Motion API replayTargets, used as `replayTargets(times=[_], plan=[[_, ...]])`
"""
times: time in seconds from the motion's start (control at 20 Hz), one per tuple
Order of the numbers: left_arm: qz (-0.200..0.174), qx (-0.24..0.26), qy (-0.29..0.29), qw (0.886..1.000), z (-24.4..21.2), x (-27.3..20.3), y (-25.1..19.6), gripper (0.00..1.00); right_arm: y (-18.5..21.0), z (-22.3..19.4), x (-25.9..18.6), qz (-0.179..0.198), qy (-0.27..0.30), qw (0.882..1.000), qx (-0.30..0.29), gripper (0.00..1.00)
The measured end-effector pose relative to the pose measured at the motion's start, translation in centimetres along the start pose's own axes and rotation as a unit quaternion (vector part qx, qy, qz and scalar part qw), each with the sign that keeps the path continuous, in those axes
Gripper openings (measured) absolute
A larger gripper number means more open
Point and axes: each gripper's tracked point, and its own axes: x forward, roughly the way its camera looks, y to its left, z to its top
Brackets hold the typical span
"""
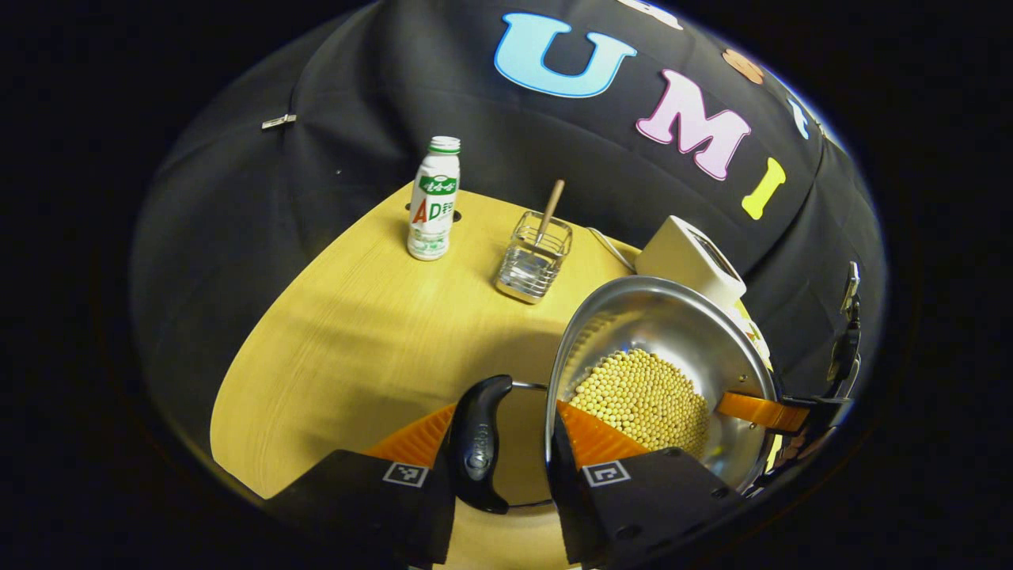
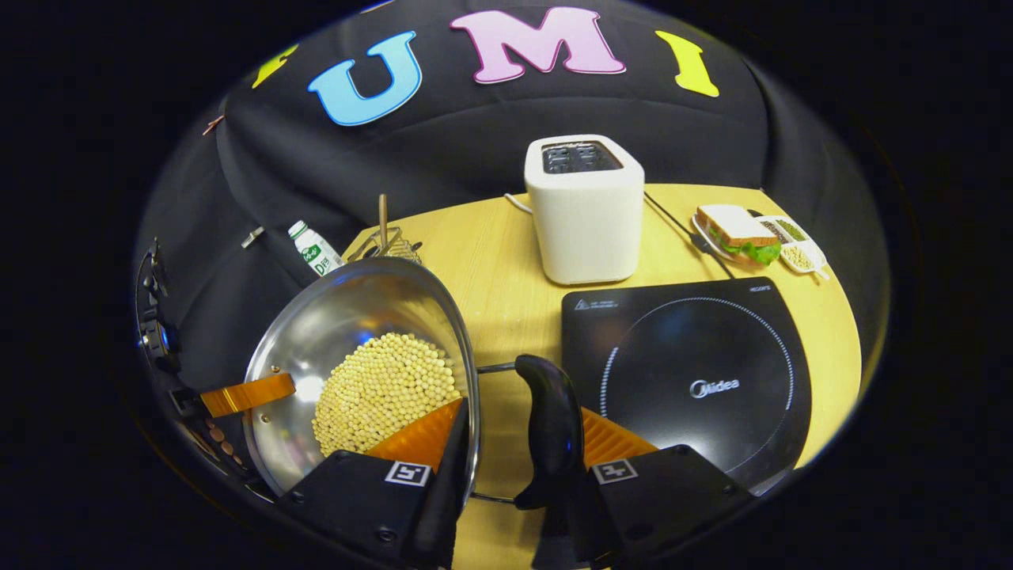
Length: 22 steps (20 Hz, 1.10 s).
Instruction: First push the handle of the pot to place it horizontally, then grasp the pot with both hands and set it on the induction cooktop.
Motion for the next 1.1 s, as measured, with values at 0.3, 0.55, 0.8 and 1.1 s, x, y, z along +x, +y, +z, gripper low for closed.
replayTargets(times=[0.3, 0.55, 0.8, 1.1], plan=[[-0.002, 0.003, -0.001, 1.000, -0.1, -0.2, -7.0, 0.56, -5.6, 2.2, -2.7, 0.004, -0.015, 1.000, 0.006, 0.55], [-0.014, 0.014, -0.004, 1.000, -0.5, 0.7, -13.4, 0.56, -11.5, 3.7, -4.7, -0.004, -0.030, 0.999, 0.016, 0.58], [-0.033, 0.026, -0.002, 0.999, -1.1, 2.8, -19.6, 0.56, -17.5, 4.7, -5.9, -0.026, -0.040, 0.998, 0.030, 0.58], [-0.051, 0.042, 0.007, 0.998, -2.1, 5.3, -24.5, 0.56, -23.0, 4.8, -6.2, -0.048, -0.041, 0.997, 0.049, 0.58]])
